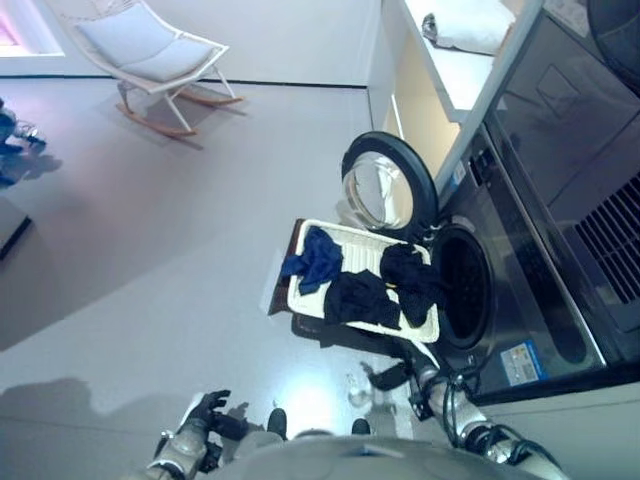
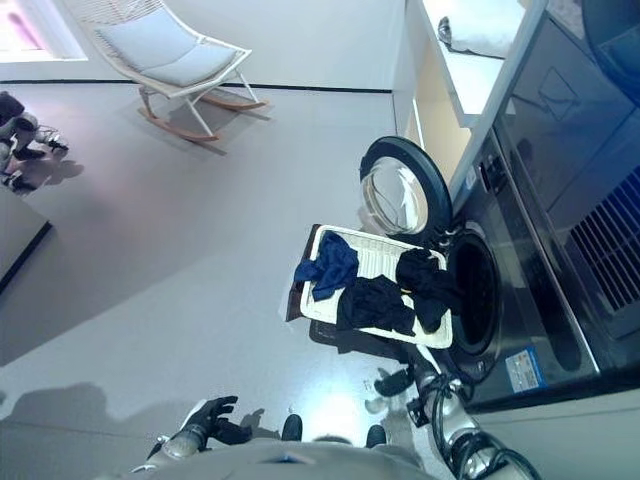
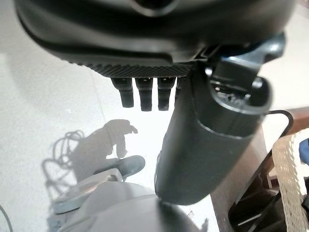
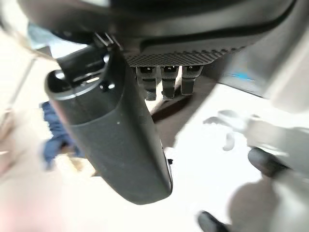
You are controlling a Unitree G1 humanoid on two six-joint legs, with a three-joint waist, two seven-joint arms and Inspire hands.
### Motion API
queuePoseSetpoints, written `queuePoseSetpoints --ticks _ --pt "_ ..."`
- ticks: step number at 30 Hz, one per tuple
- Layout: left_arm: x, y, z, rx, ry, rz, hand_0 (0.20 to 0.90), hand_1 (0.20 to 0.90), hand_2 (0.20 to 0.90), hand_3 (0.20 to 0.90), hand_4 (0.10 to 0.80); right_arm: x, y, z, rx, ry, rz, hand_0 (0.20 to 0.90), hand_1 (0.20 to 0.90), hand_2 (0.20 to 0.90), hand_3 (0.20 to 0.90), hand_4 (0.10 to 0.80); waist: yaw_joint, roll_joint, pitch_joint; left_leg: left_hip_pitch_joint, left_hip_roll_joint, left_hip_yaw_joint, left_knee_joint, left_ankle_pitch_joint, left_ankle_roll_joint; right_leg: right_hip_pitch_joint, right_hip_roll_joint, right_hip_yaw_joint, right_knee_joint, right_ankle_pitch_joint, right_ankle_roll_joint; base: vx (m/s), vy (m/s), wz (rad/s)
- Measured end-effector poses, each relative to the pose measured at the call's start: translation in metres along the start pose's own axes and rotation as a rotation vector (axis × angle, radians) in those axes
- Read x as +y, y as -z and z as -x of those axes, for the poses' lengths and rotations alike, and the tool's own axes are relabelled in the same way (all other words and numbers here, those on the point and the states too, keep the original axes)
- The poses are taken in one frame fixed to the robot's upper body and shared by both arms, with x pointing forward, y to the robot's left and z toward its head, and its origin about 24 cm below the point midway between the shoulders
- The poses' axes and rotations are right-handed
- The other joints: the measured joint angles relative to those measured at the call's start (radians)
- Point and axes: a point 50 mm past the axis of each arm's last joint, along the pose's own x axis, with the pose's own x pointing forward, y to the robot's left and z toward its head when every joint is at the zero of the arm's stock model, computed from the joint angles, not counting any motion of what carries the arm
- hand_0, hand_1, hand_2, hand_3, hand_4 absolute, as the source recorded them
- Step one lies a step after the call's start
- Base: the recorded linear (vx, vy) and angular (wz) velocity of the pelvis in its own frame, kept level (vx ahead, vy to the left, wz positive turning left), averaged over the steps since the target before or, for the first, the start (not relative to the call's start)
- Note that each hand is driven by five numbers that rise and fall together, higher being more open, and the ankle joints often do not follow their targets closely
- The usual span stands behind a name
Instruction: Pick up the clothes and place them into the washing machine
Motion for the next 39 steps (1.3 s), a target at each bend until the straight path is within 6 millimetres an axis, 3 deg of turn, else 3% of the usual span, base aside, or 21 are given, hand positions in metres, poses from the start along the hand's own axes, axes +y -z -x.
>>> queuePoseSetpoints --ticks 9,13,17,22,25,28,32,39 --pt "0.006 0.015 0.004 0.032 -0.014 -0.011 0.900 0.900 0.900 0.900 0.800 -0.028 -0.047 -0.005 -0.181 0.061 0.117 0.900 0.900 0.900 0.900 0.800 0.008 -0.012 0.008 -0.019 -0.005 -0.012 0.000 -0.002 0.001 0.013 -0.003 -0.032 -0.029 0.000 0.001 0.051 -0.003 0.10" --pt "0.007 0.006 0.002 -0.011 -0.023 -0.025 0.900 0.900 0.900 0.900 0.800 -0.042 -0.068 -0.008 -0.242 0.105 0.228 0.900 0.900 0.900 0.900 0.800 0.013 -0.007 0.025 -0.062 -0.006 -0.033 0.001 0.011 -0.004 -0.016 -0.003 -0.057 -0.029 0.001 0.000 -0.138 -0.015 0.16" --pt "0.008 -0.030 -0.002 -0.149 -0.046 -0.073 0.900 0.900 0.900 0.900 0.800 -0.067 -0.102 -0.012 -0.317 0.194 0.375 0.900 0.900 0.900 0.900 0.800 0.038 0.021 0.087 -0.171 -0.004 -0.050 0.018 0.047 -0.008 -0.107 -0.001 -0.088 -0.014 0.019 -0.005 -0.291 0.000 0.26" --pt "0.018 -0.083 -0.006 -0.291 -0.105 -0.067 0.900 0.900 0.900 0.900 0.800 -0.102 -0.194 -0.009 -0.508 0.370 0.457 0.900 0.900 0.900 0.900 0.800 0.066 0.063 0.207 -0.342 -0.004 -0.048 0.074 0.069 -0.011 -0.274 0.011 -0.090 0.042 0.039 -0.014 -0.116 0.024 0.04" --pt "0.025 -0.104 -0.006 -0.339 -0.136 -0.045 0.900 0.900 0.900 0.900 0.800 -0.125 -0.231 -0.002 -0.557 0.477 0.467 0.900 0.900 0.900 0.900 0.800 0.093 0.062 0.260 -0.394 -0.002 -0.055 0.092 0.076 -0.012 -0.327 0.011 -0.092 0.068 0.039 -0.014 -0.052 0.012 0.05" --pt "0.028 -0.111 -0.006 -0.362 -0.154 -0.031 0.900 0.900 0.900 0.900 0.800 -0.141 -0.253 0.005 -0.583 0.554 0.479 0.900 0.900 0.900 0.900 0.800 0.099 0.060 0.286 -0.430 -0.006 -0.060 0.103 0.080 -0.009 -0.366 0.001 -0.094 0.096 0.030 -0.011 -0.010 0.001 0.10" --pt "0.032 -0.123 -0.005 -0.392 -0.182 -0.011 0.900 0.900 0.900 0.900 0.800 -0.167 -0.270 0.013 -0.548 0.655 0.480 0.900 0.900 0.900 0.900 0.800 0.113 0.061 0.295 -0.500 -0.017 -0.062 0.123 0.088 -0.003 -0.435 -0.009 -0.096 0.130 0.025 -0.005 0.000 -0.002 0.06" --pt "0.039 -0.151 -0.002 -0.463 -0.224 -0.007 0.900 0.900 0.900 0.900 0.800 -0.185 -0.257 0.011 -0.445 0.732 0.450 0.900 0.900 0.900 0.900 0.800 0.120 0.061 0.333 -0.535 -0.035 -0.076 0.136 0.094 0.006 -0.485 -0.031 -0.106 0.198 -0.007 0.003 0.015 -0.004 0.11"
